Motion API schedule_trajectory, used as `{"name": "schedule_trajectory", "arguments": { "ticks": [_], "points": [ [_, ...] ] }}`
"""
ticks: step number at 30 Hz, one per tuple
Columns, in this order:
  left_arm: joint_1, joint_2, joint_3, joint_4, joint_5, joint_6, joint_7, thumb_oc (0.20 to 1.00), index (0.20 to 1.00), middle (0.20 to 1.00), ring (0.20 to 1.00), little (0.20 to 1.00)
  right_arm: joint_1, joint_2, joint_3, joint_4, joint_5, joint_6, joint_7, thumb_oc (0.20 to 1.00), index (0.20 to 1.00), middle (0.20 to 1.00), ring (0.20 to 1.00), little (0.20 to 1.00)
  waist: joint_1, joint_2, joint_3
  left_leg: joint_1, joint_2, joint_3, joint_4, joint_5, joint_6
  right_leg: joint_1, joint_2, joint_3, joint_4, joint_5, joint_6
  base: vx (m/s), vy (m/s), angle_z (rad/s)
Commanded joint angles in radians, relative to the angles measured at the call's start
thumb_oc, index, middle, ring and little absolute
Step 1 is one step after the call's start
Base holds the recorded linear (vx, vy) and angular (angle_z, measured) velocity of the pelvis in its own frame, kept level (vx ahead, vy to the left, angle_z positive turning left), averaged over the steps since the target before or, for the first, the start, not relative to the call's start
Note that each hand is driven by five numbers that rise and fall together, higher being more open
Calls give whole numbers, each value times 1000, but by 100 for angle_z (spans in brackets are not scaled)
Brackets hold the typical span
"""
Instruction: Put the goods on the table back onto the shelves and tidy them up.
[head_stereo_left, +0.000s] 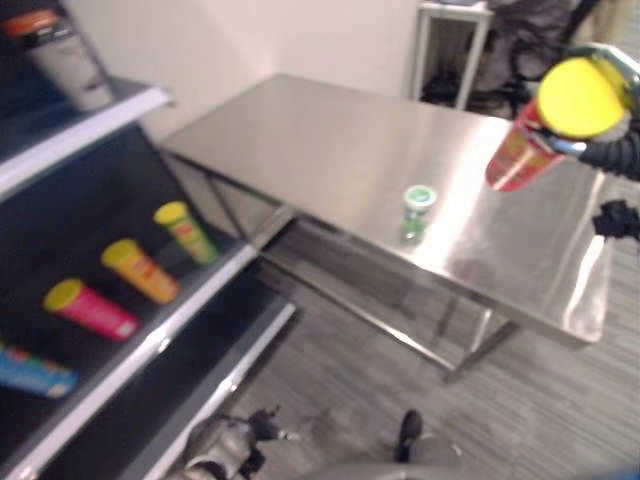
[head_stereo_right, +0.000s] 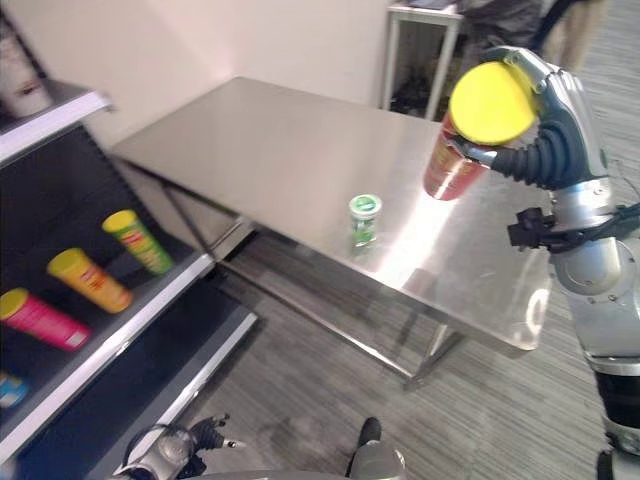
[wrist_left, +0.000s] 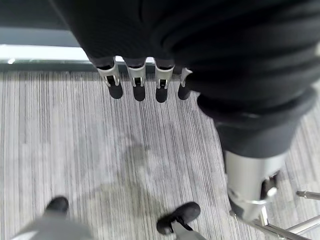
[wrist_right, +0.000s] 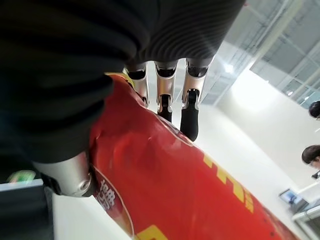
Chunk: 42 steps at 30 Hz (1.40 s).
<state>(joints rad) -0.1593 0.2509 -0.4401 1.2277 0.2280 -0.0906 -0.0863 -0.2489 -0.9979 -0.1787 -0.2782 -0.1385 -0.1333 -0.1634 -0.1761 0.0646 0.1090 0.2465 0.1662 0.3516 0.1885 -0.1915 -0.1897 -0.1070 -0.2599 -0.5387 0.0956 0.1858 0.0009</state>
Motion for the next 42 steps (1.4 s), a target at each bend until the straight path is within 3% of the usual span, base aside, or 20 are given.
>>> {"name": "schedule_trajectory", "arguments": {
  "ticks": [1,3,4,5,6,10,13,19,20,23,27,28,34,37,41,42],
  "points": [
    [-14,33,57,2,65,-19,13,1000,1000,1000,1000,1000,-9,41,-117,-55,-20,-24,-46,200,200,200,200,200,0,-28,-19,164,-143,-35,-276,-71,181,-189,26,8,-19,67,195,-364,163,26],
    [-11,33,64,13,68,-21,22,1000,1000,1000,1000,1000,20,58,-138,-60,-17,-20,-38,200,200,200,200,200,2,-48,-10,155,-169,-59,-276,-70,191,-191,23,36,-31,101,213,-351,114,-2],
    [1,35,79,24,71,-18,31,1000,1000,1000,1000,1000,36,78,-147,-63,-19,-21,-37,200,200,200,200,200,2,-60,0,150,-181,-67,-276,-63,190,-205,20,87,-30,137,239,-392,46,8],
    [18,31,107,37,53,-17,31,1000,1000,1000,1000,1000,48,90,-148,-67,-23,-22,-35,200,200,200,200,200,4,-64,13,133,-178,-84,-276,-51,191,-211,32,151,-27,125,241,-522,-17,3],
    [31,28,138,50,25,-16,37,1000,1000,1000,1000,1000,55,102,-149,-79,-32,-19,-32,200,200,200,200,200,12,-77,23,106,-188,-76,-276,-25,190,-216,37,209,-16,108,218,-549,-60,3],
    [81,14,187,75,-39,-10,54,1000,1000,1000,1000,1000,50,155,-157,-95,-59,-14,-41,200,200,200,200,200,35,-58,10,7,-192,-143,-276,29,219,-115,93,433,79,-25,153,-387,-14,8],
    [104,-14,169,84,-43,-12,48,1000,1000,1000,1000,1000,93,208,-169,-131,-42,-30,-12,200,200,200,200,200,43,-50,-16,-31,-188,-181,-276,59,228,-56,166,523,139,-120,133,-118,-2,70],
    [117,-28,126,74,-18,-21,35,1000,1000,1000,1000,1000,137,281,-143,-198,-9,-87,20,200,200,200,200,200,51,-54,-46,-75,-188,-209,-276,90,232,0,252,549,152,-195,103,-31,-63,28],
    [113,-36,132,76,-24,-26,35,1000,1000,1000,1000,1000,153,340,-85,-262,42,-120,64,200,200,200,200,200,59,-72,-62,-88,-198,-227,-276,97,226,62,272,583,41,-209,80,58,-151,15],
    [106,-36,143,71,-37,-29,44,1000,1000,1000,1000,1000,151,372,-10,-307,109,-139,115,200,200,200,200,200,59,-76,-66,-93,-190,-226,-276,103,221,86,278,597,-19,-188,71,15,-105,9],
    [96,-31,119,47,-19,-31,51,1000,1000,1000,1000,1000,120,394,99,-328,251,-155,190,200,200,200,200,200,66,-76,-64,-101,-184,-229,-275,114,216,106,275,584,-64,-172,65,-26,-74,-3],
    [103,-37,111,38,-25,-27,54,1000,1000,1000,1000,1000,85,406,205,-325,346,-147,234,200,200,200,200,200,83,-77,-62,-100,-183,-234,-263,115,214,130,272,567,-83,-172,56,-3,-47,10],
    [108,-40,128,40,-60,-21,74,1000,1000,1000,1000,1000,-1,405,316,-343,408,-146,266,200,200,200,200,200,108,-91,-37,-150,-177,-236,-186,115,190,153,249,533,-110,-162,50,-58,-28,33],
    [111,-43,134,47,-72,-14,81,1000,1000,1000,1000,1000,-65,401,355,-338,407,-136,259,200,200,200,200,200,109,-98,-29,-176,-145,-211,-163,116,172,152,226,499,-114,-156,52,-98,46,67],
    [107,-40,125,54,-51,-12,94,1000,1000,1000,1000,1000,-139,381,415,-306,407,-123,253,200,200,200,200,200,111,-106,-34,-181,-45,-179,-181,168,139,137,175,471,-104,-153,64,-49,130,48],
    [107,-40,126,54,-51,-12,94,1000,1000,1000,1000,1000,-141,381,417,-304,406,-124,252,200,200,200,200,200,111,-105,-34,-180,-44,-178,-183,169,138,136,176,472,-102,-154,63,-40,312,23]
  ]
}}
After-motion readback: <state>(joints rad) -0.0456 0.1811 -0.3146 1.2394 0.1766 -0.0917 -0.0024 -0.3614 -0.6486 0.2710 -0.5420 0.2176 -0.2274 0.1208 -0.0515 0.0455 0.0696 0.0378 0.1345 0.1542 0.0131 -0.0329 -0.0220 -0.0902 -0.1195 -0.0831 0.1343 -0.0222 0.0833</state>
